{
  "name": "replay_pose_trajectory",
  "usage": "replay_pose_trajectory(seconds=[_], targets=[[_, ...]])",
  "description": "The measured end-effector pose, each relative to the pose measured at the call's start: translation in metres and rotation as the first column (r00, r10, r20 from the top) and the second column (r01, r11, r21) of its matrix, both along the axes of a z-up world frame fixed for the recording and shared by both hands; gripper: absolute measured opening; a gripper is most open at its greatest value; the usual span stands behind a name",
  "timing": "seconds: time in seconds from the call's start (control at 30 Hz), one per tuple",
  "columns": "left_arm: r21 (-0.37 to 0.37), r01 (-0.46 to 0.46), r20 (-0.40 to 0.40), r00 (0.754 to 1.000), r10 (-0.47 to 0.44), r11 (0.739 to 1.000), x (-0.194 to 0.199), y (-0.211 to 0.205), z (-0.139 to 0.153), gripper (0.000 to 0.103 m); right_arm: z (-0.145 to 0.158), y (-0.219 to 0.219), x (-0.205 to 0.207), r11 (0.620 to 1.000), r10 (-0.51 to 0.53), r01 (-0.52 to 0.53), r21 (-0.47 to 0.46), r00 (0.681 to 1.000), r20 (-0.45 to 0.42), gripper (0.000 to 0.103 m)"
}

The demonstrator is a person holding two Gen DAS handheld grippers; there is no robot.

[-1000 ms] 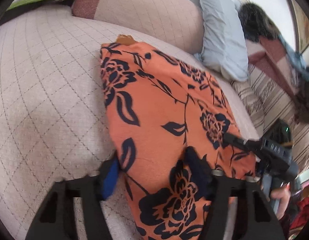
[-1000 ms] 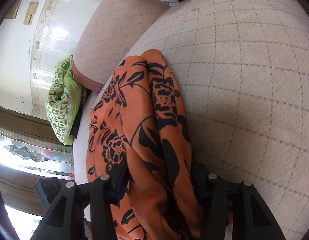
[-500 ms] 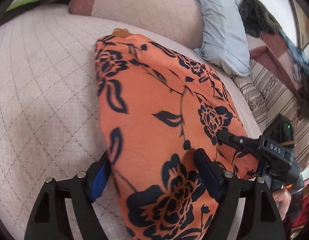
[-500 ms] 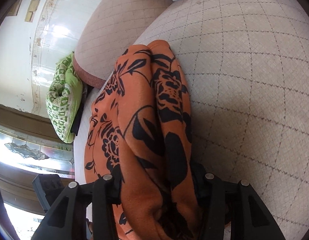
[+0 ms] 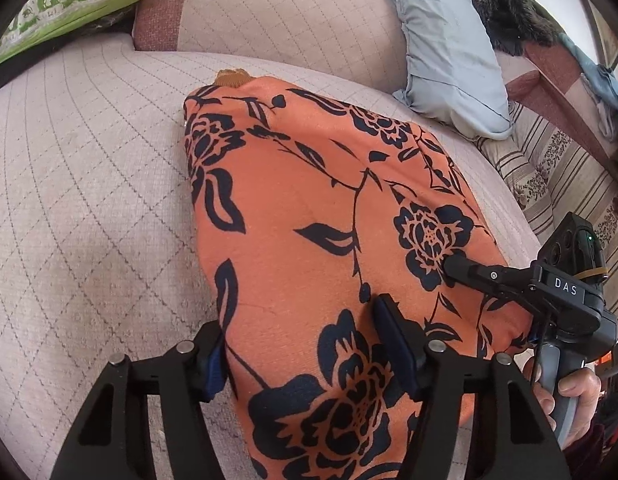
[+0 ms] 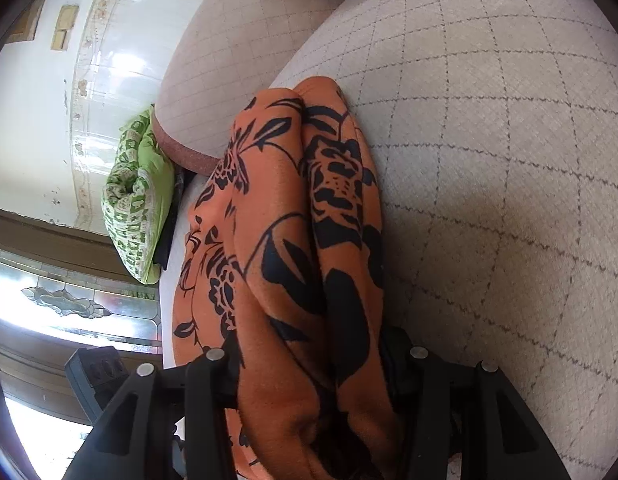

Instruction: Fold small clothes

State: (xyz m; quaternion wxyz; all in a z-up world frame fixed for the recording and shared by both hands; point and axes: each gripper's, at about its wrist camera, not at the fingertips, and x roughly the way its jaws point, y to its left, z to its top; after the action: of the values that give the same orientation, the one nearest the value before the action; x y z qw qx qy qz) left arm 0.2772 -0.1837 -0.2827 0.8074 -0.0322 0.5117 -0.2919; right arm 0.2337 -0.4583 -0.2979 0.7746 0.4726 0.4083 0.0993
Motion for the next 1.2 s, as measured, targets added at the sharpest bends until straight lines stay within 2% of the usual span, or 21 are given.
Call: replay_pose_trajectory(seconds=[0.27,0.47,0.6,0.73,0.83,0.93,1.2], targets=[[0.011,-0.007,0.022,1.000,0.007,1.000,-0.003,-0.001,0.002,0.061,0.008,0.008,-0.001,0.999,-0.008,0.008,-0.040,1.000,0.000,0.050],[0.022,-0.004,0.045,0.999,0.003,1.000,-0.005,-0.003,0.007,0.053,0.019,0.017,-0.005,0.996,-0.031,0.032,-0.080,0.999,0.014,0.049],[0.023,-0.001,0.058,0.998,-0.001,1.000,-0.006,0.000,0.013,0.046,0.028,0.024,-0.010,0.995,-0.045,0.048,-0.084,0.998,0.035,0.047],[0.047,-0.003,0.081,0.997,0.000,0.999,-0.011,0.004,0.019,0.044,0.034,0.037,-0.016,0.996,-0.044,0.047,-0.077,0.998,0.045,0.045],[0.058,-0.009,0.097,0.995,0.003,0.998,-0.015,0.011,0.026,0.042,0.038,0.048,-0.021,0.996,-0.036,0.040,-0.074,0.998,0.049,0.045],[0.063,-0.024,0.118,0.993,0.016,0.998,-0.020,0.026,0.036,0.041,0.036,0.059,-0.027,0.999,-0.017,0.019,-0.034,0.999,0.047,0.044],[0.069,-0.068,0.075,0.995,0.063,0.995,-0.043,0.071,0.033,0.040,0.032,0.095,-0.044,1.000,0.023,-0.023,-0.008,0.999,0.035,0.043]])
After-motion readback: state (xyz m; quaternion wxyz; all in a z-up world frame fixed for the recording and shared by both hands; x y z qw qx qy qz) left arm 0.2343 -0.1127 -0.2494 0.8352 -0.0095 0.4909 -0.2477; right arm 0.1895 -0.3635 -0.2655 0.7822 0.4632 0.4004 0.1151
